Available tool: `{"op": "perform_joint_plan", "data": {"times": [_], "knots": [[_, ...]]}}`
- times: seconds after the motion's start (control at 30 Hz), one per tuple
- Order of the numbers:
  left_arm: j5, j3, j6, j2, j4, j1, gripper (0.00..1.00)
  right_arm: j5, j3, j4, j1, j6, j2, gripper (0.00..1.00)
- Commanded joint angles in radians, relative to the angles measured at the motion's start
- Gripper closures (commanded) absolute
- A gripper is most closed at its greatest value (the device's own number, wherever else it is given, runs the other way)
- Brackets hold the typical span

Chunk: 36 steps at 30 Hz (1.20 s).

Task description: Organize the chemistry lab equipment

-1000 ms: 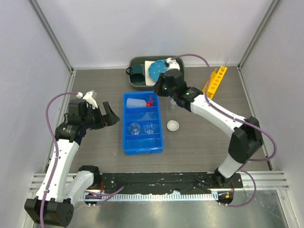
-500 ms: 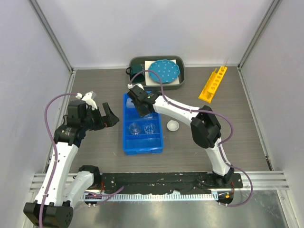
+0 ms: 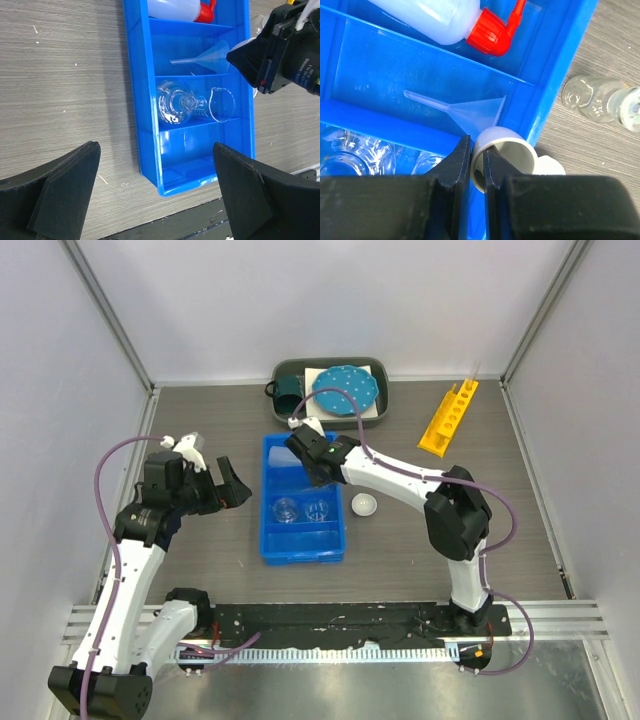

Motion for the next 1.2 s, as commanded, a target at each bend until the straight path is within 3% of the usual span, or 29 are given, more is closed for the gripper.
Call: {"op": "perform_joint_plan", "data": {"times": [0.0,1.17], "knots": [[-0.008,0.001,0.019,-0.012,0.022,-0.006,0.0,0.049,-0.002,0.03,-0.001,0.007,-0.082,0.99],[-0.043,0.001,0.03,-0.022,0.013,-0.03,0.0,0.055,0.13,-0.038,0.032,-0.007,0.035,0.99]]}}
